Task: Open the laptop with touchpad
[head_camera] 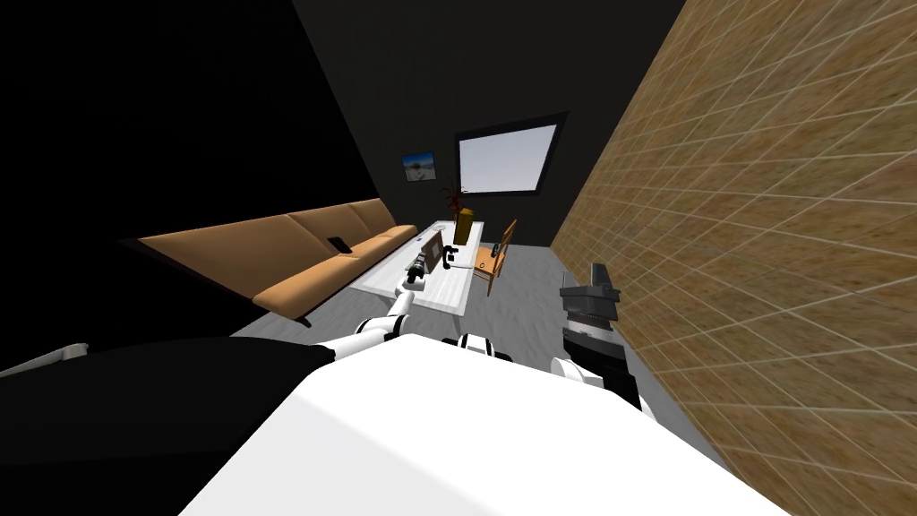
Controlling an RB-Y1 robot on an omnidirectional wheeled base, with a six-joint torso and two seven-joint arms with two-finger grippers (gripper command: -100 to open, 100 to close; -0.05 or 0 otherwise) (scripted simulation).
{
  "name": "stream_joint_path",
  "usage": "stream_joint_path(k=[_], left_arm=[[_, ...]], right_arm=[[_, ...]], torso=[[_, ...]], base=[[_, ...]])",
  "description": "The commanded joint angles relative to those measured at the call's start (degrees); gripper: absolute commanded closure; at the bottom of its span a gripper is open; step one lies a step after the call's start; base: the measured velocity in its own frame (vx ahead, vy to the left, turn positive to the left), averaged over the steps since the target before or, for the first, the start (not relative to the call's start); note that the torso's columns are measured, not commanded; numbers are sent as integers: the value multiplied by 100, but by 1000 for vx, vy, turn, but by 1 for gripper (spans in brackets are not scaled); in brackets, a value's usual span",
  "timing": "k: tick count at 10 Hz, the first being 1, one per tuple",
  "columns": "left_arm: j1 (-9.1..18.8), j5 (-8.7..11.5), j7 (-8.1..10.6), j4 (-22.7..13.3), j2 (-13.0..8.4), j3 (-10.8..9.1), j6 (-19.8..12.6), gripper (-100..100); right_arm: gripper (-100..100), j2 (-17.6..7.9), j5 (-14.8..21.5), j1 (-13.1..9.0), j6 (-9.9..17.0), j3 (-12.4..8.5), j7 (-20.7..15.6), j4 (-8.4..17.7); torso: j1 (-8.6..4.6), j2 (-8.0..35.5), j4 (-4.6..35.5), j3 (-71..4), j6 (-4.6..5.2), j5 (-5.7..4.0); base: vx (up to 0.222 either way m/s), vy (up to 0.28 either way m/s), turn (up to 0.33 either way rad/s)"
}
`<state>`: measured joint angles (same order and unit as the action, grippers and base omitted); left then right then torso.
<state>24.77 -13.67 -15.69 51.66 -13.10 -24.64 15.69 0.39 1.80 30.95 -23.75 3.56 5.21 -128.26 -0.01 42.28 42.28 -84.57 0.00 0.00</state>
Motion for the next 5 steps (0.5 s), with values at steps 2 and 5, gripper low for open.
stream_joint_path(k=[2,5], left_arm=[[224,-29,-52,-380,-122,-113,30,-100],[367,122,127,-456,-72,-137,-162,100]], right_arm=[[0,0,0,0,0,0,0,0],[0,0,0,0,0,0,0,0]], torso=[[2,0,0,0,0,1],[-1,5,5,3,5,-1]], base=[[8,-6,-27],[-8,31,2]])
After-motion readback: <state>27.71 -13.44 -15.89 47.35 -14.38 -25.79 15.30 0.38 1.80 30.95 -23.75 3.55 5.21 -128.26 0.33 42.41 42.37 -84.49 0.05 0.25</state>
